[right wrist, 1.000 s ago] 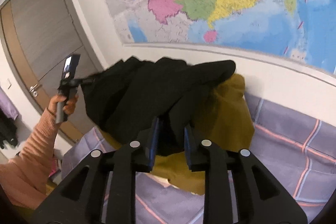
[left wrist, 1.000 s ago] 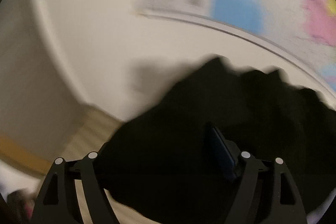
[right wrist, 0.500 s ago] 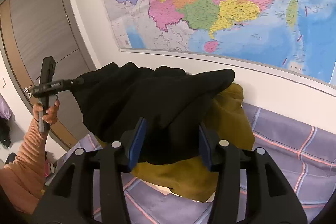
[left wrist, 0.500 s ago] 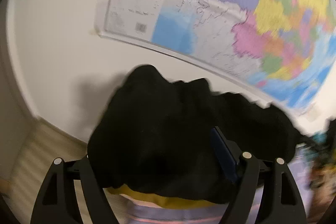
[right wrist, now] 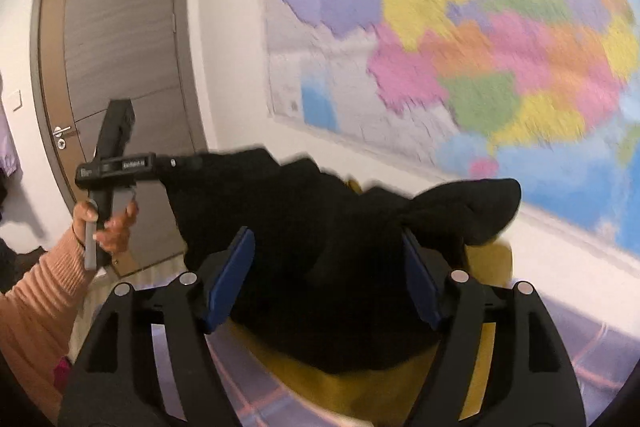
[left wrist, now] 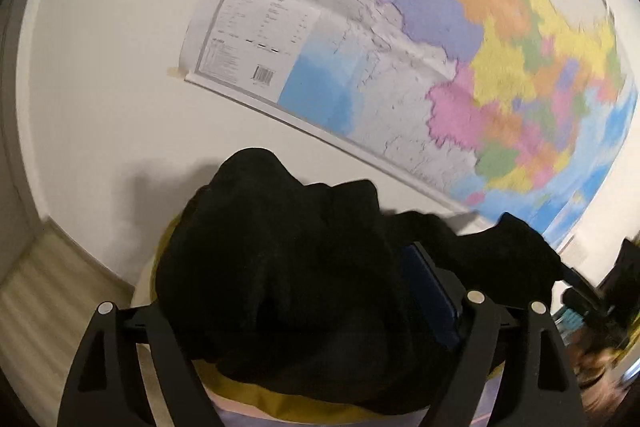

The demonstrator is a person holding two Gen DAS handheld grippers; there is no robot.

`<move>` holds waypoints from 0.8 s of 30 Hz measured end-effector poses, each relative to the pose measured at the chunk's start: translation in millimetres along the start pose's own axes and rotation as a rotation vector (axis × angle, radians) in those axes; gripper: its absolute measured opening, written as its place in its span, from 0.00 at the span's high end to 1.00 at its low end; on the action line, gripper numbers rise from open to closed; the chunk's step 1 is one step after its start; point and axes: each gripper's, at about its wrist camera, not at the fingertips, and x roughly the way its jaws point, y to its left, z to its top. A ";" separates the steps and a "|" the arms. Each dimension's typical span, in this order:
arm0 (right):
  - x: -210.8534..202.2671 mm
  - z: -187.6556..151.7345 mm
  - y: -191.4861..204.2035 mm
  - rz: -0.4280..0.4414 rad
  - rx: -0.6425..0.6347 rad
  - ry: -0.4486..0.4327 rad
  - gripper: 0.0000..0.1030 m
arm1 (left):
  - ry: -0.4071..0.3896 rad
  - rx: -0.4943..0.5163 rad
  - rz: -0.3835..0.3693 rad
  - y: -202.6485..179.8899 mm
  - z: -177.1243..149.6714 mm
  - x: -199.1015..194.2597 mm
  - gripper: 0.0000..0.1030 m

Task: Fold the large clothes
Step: 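Lower the black shirt onto the mustard garment and open both grippers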

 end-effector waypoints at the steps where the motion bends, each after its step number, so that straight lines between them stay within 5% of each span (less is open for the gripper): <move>1: -1.5 3.8 6.4 -0.047 -0.026 -0.025 0.28 | -0.025 -0.007 0.031 1.9 -0.5 -2.0 0.39; 3: -3.6 11.5 11.6 -0.006 0.001 -0.058 0.26 | -0.012 -0.021 0.063 5.5 0.0 -0.1 0.52; 4: -3.8 12.4 12.1 0.019 0.014 -0.063 0.26 | -0.001 -0.044 0.052 10.3 0.2 -0.6 0.67; 5: -2.8 12.3 15.3 0.017 0.007 -0.064 0.25 | -0.010 -0.061 0.034 14.9 0.2 -4.1 0.67; 7: -1.0 10.1 21.7 -0.026 -0.031 -0.059 0.25 | -0.011 -0.120 -0.022 28.0 2.1 -11.6 0.52; 9: -5.1 7.7 19.5 -0.075 -0.030 -0.066 0.25 | -0.010 -0.201 -0.025 42.0 2.2 -19.0 0.52; 11: -15.0 4.8 5.3 -0.110 0.010 -0.052 0.22 | -0.057 -0.145 0.093 33.6 0.5 -32.6 0.45; 13: -27.5 1.0 -8.8 -0.145 0.038 -0.064 0.22 | -0.138 -0.080 0.196 17.1 -1.6 -53.0 0.16; 15: -37.4 -1.7 -23.4 -0.211 0.045 -0.047 0.22 | -0.230 -0.018 0.369 -1.0 -1.9 -70.4 0.12; 16: -42.2 -3.3 -27.4 -0.223 0.056 -0.049 0.21 | -0.250 -0.008 0.392 -6.6 -1.4 -76.4 0.18; 19: -61.5 -9.5 -38.0 -0.116 0.095 -0.070 0.21 | -0.194 0.062 0.232 -31.4 -4.0 -81.0 0.17; 22: -67.4 -15.4 -33.5 -0.034 0.072 -0.066 0.21 | -0.138 0.181 0.211 -65.3 -15.9 -69.8 0.14; 24: -52.9 -22.2 -32.1 0.008 0.070 0.012 0.28 | -0.081 0.225 0.155 -86.0 -24.1 -52.1 0.14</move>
